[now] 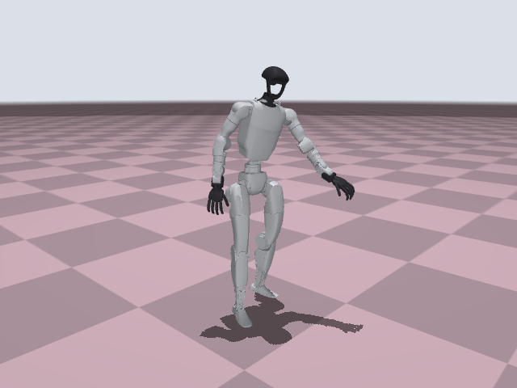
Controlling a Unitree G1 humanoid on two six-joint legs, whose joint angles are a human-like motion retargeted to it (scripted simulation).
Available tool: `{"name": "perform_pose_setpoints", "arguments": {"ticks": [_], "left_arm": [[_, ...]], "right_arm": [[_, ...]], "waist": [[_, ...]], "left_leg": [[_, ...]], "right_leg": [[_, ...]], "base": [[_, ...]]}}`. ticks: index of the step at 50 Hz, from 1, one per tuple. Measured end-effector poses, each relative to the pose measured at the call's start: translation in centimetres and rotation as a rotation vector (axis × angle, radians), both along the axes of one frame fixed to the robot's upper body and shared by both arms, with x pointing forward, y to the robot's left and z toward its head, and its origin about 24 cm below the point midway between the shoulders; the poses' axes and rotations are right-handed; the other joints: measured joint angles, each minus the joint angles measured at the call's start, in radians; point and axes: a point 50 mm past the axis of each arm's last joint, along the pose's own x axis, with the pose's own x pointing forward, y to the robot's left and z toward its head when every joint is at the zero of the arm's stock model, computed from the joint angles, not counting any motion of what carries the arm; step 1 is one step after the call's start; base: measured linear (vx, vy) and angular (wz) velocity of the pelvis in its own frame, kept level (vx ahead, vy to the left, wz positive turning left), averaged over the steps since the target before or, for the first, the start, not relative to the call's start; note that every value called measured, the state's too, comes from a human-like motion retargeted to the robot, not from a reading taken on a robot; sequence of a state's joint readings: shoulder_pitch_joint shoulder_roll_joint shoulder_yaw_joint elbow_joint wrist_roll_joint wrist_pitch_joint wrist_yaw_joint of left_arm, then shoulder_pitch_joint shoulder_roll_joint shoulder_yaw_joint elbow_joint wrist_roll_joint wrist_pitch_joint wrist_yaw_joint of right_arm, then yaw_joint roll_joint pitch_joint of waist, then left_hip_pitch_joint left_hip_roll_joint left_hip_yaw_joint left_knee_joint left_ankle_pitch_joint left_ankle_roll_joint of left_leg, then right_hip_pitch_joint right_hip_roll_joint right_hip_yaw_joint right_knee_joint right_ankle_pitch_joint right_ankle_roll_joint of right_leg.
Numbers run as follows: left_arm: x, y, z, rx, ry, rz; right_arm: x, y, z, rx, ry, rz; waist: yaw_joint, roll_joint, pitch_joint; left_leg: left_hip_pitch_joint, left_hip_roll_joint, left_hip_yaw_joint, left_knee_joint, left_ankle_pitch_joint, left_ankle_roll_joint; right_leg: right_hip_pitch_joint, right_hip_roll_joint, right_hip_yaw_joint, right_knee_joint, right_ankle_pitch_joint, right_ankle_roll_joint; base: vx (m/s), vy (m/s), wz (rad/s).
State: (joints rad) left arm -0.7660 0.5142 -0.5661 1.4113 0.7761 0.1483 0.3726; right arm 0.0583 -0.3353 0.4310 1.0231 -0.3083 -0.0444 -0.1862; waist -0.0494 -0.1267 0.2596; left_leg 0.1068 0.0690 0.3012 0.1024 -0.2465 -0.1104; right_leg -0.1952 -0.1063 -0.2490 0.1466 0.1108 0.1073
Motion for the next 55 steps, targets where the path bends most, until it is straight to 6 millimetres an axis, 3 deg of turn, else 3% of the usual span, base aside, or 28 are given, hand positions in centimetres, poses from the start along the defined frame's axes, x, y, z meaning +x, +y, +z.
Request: {"name": "perform_pose_setpoints", "arguments": {"ticks": [2,5,12,17,21,27,32,37,43,47,50,52,55], "left_arm": [[0.0,-0.2,-0.1,0.009,0.008,-0.019],[0.0,-0.6,-0.4,0.020,0.028,-0.053],[0.4,-1.9,-0.1,-0.004,-0.012,-0.184],[0.8,-3.1,1.9,-0.031,-0.105,-0.318],[2.0,-4.4,6.6,-0.035,-0.284,-0.439],[3.2,-6.6,16.4,0.025,-0.608,-0.582],[2.3,-8.2,25.1,0.165,-0.887,-0.660],[0.5,-9.2,31.4,0.254,-1.115,-0.674],[-1.1,-9.0,35.1,0.289,-1.283,-0.647],[-0.4,-8.8,34.6,0.279,-1.279,-0.636],[1.6,-8.6,31.6,0.245,-1.189,-0.605],[3.7,-8.2,27.8,0.207,-1.052,-0.567],[6.3,-7.2,20.0,0.166,-0.739,-0.483]], "right_arm": [[-0.1,0.2,-0.1,0.003,0.006,0.009],[-0.1,0.3,-0.1,0.013,0.002,0.018],[1.6,-0.4,0.6,-0.002,-0.041,-0.005],[3.0,-0.7,1.1,-0.010,-0.088,-0.045],[5.0,-0.9,2.0,-0.011,-0.149,-0.091],[8.8,-1.0,3.5,-0.041,-0.212,-0.073],[12.3,-0.4,5.2,-0.030,-0.268,-0.029],[14.2,0.6,6.6,0.006,-0.321,0.022],[14.9,1.9,7.0,0.025,-0.331,0.114],[13.5,2.5,5.9,0.029,-0.295,0.146],[11.5,2.4,4.5,0.009,-0.260,0.126],[9.9,2.0,3.5,0.001,-0.237,0.093],[7.2,1.5,2.2,0.012,-0.190,0.039]], "waist": [[-0.007,-0.014,-0.001],[-0.012,-0.014,-0.012],[0.013,0.013,-0.073],[0.068,0.029,-0.117],[0.116,0.039,-0.138],[0.182,0.028,-0.134],[0.226,0.019,-0.136],[0.256,0.015,-0.136],[0.278,0.022,-0.119],[0.269,0.042,-0.117],[0.242,0.040,-0.113],[0.214,0.043,-0.098],[0.164,0.058,-0.067]], "left_leg": [[0.023,-0.025,-0.017,-0.003,-0.020,0.003],[0.058,-0.044,-0.039,-0.001,-0.045,0.002],[0.085,-0.063,-0.070,0.126,-0.051,0.013],[-0.014,-0.033,-0.089,0.458,0.080,0.029],[-0.190,-0.005,-0.122,0.794,0.201,0.034],[-0.355,0.070,-0.001,0.992,0.081,0.107],[-0.468,0.129,0.113,0.988,0.047,0.129],[-0.535,0.100,0.100,0.816,0.064,0.092],[-0.399,0.056,0.085,0.233,0.128,0.072],[-0.271,0.064,0.093,-0.059,0.239,0.041],[-0.205,0.051,0.087,-0.115,0.283,0.043],[-0.160,0.043,0.072,-0.115,0.249,0.045],[-0.093,0.045,0.040,-0.107,0.200,0.041]], "right_leg": [[0.004,0.004,0.032,-0.115,0.040,0.057],[0.010,0.009,0.055,-0.183,-0.004,0.103],[0.086,-0.022,0.058,-0.131,-0.005,0.054],[0.151,-0.048,0.069,-0.051,-0.128,0.025],[0.210,-0.057,0.071,-0.039,-0.181,-0.004],[0.291,-0.089,0.077,-0.047,-0.236,-0.006],[0.314,-0.103,0.091,-0.052,-0.263,0.011],[0.329,-0.111,0.108,-0.042,-0.294,0.030],[0.353,-0.107,0.151,-0.008,-0.343,0.057],[0.385,-0.082,0.168,0.031,-0.371,0.057],[0.393,-0.086,0.171,0.104,-0.359,0.035],[0.384,-0.089,0.168,0.204,-0.320,-0.007],[0.314,-0.082,0.164,0.450,-0.238,-0.117]], "base": [[0.42,0.02,0.52],[0.46,0.00,0.42],[0.52,-0.05,0.22],[0.52,-0.13,-0.04],[0.43,-0.11,-0.03],[0.36,-0.05,-0.08],[0.33,0.01,-0.20],[0.34,0.07,-0.27],[0.41,0.14,-0.48],[0.48,0.24,-0.35],[0.49,0.30,0.10],[0.48,0.33,0.44],[0.45,0.31,0.56]]}}
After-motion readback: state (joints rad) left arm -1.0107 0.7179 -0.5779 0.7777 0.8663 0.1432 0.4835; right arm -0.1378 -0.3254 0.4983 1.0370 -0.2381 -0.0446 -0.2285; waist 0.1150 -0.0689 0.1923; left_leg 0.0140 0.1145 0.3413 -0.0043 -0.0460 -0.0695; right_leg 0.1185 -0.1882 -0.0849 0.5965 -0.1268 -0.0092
